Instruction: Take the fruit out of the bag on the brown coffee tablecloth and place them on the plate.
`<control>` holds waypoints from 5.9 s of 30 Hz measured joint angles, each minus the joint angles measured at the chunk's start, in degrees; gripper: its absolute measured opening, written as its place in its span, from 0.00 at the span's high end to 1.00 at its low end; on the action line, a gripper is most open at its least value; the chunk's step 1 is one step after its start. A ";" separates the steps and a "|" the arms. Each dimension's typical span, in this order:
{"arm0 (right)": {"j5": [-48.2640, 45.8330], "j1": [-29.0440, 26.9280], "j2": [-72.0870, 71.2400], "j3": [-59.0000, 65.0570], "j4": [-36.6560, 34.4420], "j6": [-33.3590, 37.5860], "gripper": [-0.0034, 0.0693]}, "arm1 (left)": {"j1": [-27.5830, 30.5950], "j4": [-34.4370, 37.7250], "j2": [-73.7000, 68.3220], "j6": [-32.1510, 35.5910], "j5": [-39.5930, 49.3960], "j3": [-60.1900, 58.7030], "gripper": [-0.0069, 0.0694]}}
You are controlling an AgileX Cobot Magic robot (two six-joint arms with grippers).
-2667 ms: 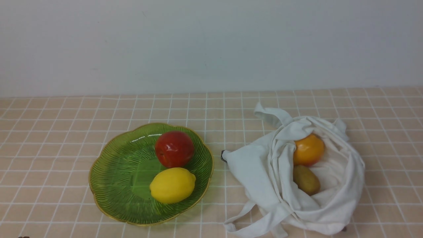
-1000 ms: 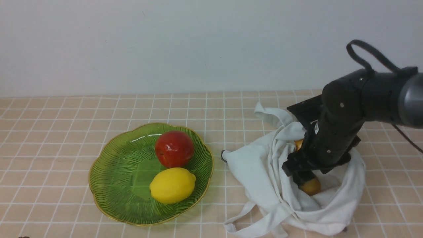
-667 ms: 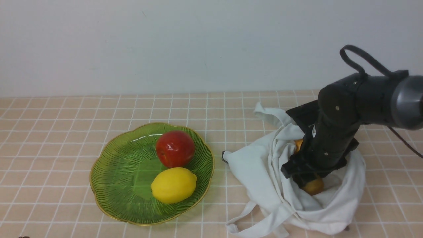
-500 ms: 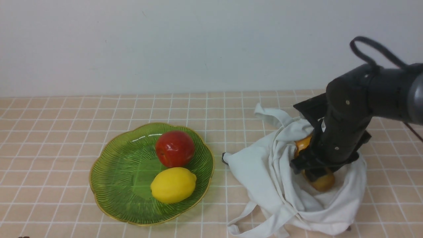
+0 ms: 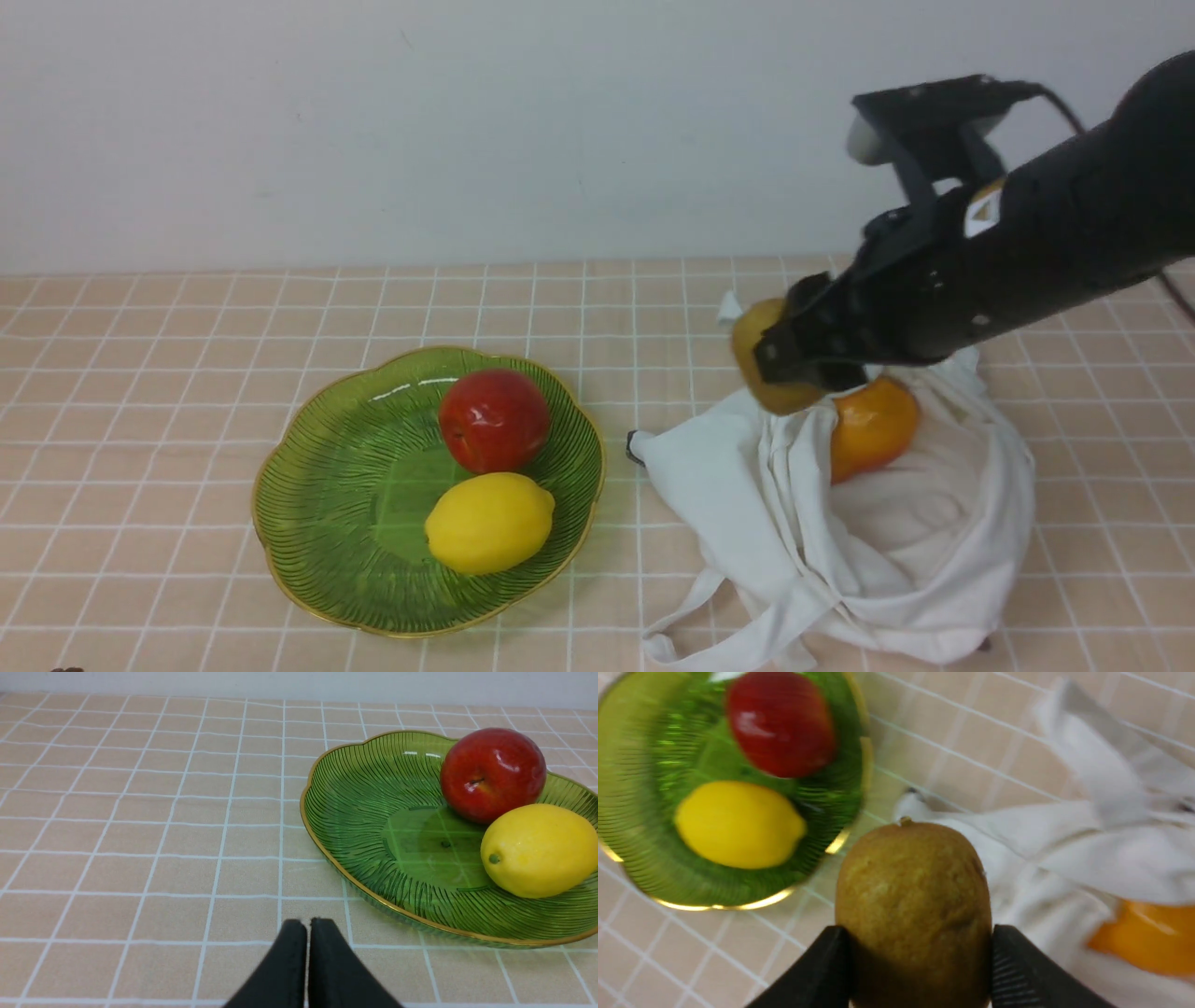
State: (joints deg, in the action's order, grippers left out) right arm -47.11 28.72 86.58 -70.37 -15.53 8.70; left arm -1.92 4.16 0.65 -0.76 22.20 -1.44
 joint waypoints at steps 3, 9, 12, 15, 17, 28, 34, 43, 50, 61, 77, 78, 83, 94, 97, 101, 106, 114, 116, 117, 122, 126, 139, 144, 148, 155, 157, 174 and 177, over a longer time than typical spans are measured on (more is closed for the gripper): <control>5.47 5.17 3.77 -0.24 -5.07 4.37 0.46 | 0.00 0.00 0.00 0.00 0.00 0.00 0.92; 6.96 13.33 15.26 -9.39 -7.18 6.10 0.46 | 0.00 0.00 0.00 0.00 0.00 0.00 0.92; 5.53 15.93 20.87 -15.16 -7.13 6.21 0.46 | 0.00 0.00 0.00 0.00 0.00 0.00 0.92; 3.66 17.42 25.82 -20.52 -7.13 6.26 0.46 | 0.00 0.00 0.00 0.00 0.00 0.00 0.92; 2.08 17.87 28.65 -23.81 -7.18 6.26 0.46 | 0.00 0.00 0.00 0.00 0.00 0.00 0.92; -5.37 18.16 39.33 -38.58 -5.72 2.98 0.06 | 0.00 0.00 0.00 0.00 0.00 0.00 0.92; -12.73 18.16 39.33 -43.33 2.08 -0.84 0.01 | 0.00 0.00 0.00 0.00 0.00 0.00 0.92; -24.10 18.16 30.41 -53.82 18.99 -9.49 0.49 | 0.00 0.00 0.00 -0.05 0.00 0.00 0.92; -25.37 18.16 11.42 -54.41 22.07 -11.17 0.96 | 0.00 0.00 0.00 -0.05 0.00 0.00 0.92; -25.86 18.16 -17.22 -39.96 26.22 -14.29 0.97 | 0.00 0.00 0.00 -0.01 0.00 0.00 0.92; 10.56 18.16 -62.31 19.68 27.04 -18.83 0.97 | 0.00 0.00 0.00 -0.01 0.00 0.00 0.92; 10.97 18.16 -63.10 20.17 27.04 -18.83 0.97 | 0.00 0.00 0.00 -0.01 0.00 0.00 0.92; 12.40 18.16 -71.76 29.54 27.18 -18.92 0.97 | 0.00 0.00 0.00 -0.01 0.00 0.00 0.92; 14.93 10.58 -79.15 42.84 25.45 -18.96 0.97 | 0.00 0.00 0.00 -0.01 0.00 0.00 0.92; 17.39 1.73 -81.06 48.49 24.82 -18.96 0.97 | 0.00 0.00 0.00 -0.01 0.00 0.00 0.92; 21.37 -11.30 -84.51 57.61 24.80 -19.02 0.97 | 0.00 0.00 0.00 -0.01 0.00 0.00 0.92; 26.45 -22.17 -87.04 69.56 24.80 -19.22 0.97 | 0.00 0.00 0.00 -0.01 0.00 0.00 0.92; 25.24 -25.33 -87.04 71.66 24.70 -19.10 0.97 | 0.00 0.00 0.00 -0.01 0.00 0.00 0.92; 25.24 -25.33 -87.04 71.66 24.70 -19.10 0.97 | 0.00 0.00 0.00 -0.01 0.00 0.00 0.92; 25.24 -25.33 -87.04 71.66 24.70 -19.10 0.97 | 0.00 0.00 0.00 -0.01 0.00 0.00 0.92; 25.24 -25.33 -87.04 71.66 24.70 -19.04 0.97 | 0.00 0.00 0.00 -0.01 0.00 0.00 0.92; 25.24 -25.33 -87.04 71.66 24.70 -19.04 0.97 | 0.00 0.00 0.00 -0.01 0.00 0.00 0.92; 25.24 -25.33 -87.04 71.66 24.70 -19.04 0.97 | 0.00 0.00 0.00 -0.01 0.00 0.00 0.92; 25.24 -25.33 -87.04 71.66 24.70 -18.99 0.97 | 0.00 0.00 0.00 -0.01 0.00 0.00 0.92; 25.24 -25.33 -87.04 71.66 24.70 -18.99 0.97 | 0.00 0.00 0.00 -0.01 0.00 0.00 0.92; 25.24 -25.33 -87.04 71.66 24.70 -18.99 0.97 | 0.00 0.00 0.00 -0.01 0.00 0.00 0.92; 25.24 -25.33 -87.04 71.66 24.70 -18.99 0.97 | 0.00 0.00 0.00 -0.01 0.00 0.00 0.92; 25.24 -25.33 -87.04 71.66 24.70 -18.99 0.97 | 0.00 0.00 0.00 -0.01 0.00 0.00 0.92; 25.24 -25.33 -87.04 71.66 24.70 -18.99 0.97 | 0.00 0.00 0.00 -0.01 0.00 0.00 0.92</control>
State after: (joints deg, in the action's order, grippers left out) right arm -21.87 3.39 -0.45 1.29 9.17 -10.29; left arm -1.92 4.16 0.65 -0.77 22.20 -1.44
